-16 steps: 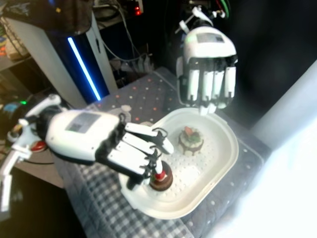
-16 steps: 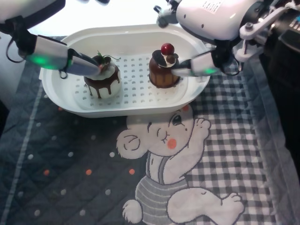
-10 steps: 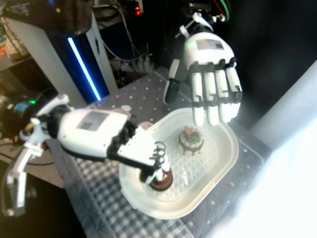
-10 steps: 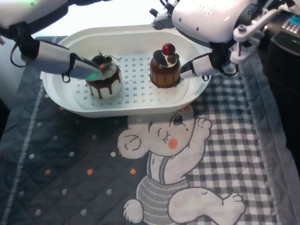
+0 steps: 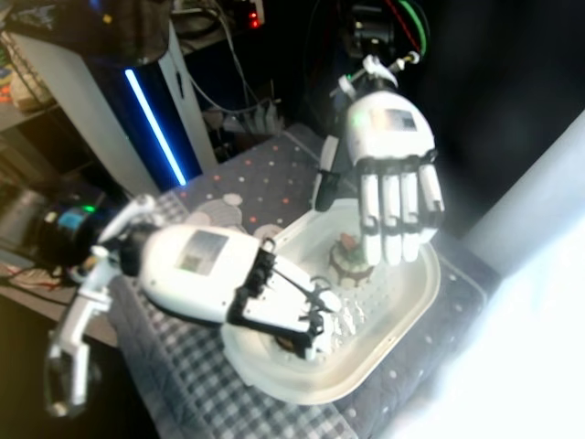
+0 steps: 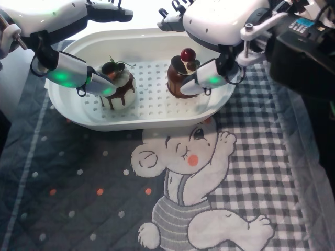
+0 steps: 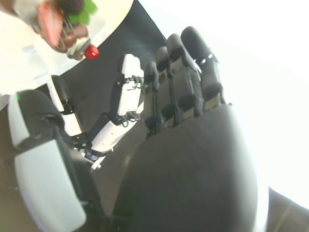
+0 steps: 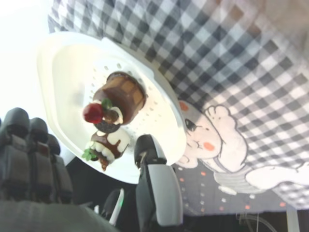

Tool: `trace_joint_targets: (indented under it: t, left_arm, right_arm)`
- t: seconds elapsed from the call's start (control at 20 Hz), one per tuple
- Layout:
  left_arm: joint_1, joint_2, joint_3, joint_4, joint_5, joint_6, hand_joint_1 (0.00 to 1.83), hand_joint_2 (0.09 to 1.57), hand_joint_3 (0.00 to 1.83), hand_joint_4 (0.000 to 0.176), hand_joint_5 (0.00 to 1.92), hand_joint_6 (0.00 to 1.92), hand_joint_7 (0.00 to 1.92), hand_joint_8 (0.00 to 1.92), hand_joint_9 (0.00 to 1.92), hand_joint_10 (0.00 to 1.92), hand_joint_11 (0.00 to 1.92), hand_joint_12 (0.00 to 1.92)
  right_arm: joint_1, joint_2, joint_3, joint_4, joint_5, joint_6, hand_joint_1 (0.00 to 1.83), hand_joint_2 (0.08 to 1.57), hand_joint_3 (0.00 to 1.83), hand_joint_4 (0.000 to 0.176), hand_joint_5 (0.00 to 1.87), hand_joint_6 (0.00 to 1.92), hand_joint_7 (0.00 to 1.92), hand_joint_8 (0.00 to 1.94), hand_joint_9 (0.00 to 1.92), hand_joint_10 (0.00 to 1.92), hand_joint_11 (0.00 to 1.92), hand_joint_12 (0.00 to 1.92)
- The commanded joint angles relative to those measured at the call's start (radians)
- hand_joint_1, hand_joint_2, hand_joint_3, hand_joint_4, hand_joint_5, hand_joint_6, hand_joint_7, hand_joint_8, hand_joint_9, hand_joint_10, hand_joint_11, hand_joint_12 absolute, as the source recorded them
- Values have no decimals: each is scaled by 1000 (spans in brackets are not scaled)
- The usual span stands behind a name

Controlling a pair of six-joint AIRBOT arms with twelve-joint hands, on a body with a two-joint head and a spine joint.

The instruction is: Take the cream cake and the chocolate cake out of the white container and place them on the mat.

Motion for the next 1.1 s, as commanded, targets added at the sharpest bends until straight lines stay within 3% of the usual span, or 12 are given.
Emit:
trace_joint_targets:
  t: [0.0,0.3,0.6,0.9,1.05]
  left_arm:
    - [-4,-7,11,-3,-94,0,782,858,1,0,336,3,376,8,373,109,0,1308]
    - [5,-52,62,-35,-37,0,818,858,0,0,344,3,423,13,400,109,0,1305]
    - [21,-74,87,-53,3,0,811,849,0,0,366,7,451,12,408,100,0,1348]
    - [32,-109,128,-77,42,-1,772,847,0,0,390,9,469,8,415,84,0,1270]
    - [38,-123,145,-88,56,-1,816,883,12,0,411,12,528,21,479,91,0,1298]
  right_arm:
    - [17,-5,9,6,108,-5,724,820,0,0,413,0,522,0,492,114,0,1316]
    - [17,-52,70,118,85,-5,751,877,14,0,462,10,547,5,524,86,0,1339]
    - [16,-69,75,137,65,-5,742,860,0,0,567,33,646,26,618,93,74,1370]
    - [16,-82,75,137,48,-5,823,880,2,0,572,13,620,6,637,72,92,1421]
    - [16,-87,78,136,38,-5,972,960,18,0,608,12,699,20,669,89,53,1546]
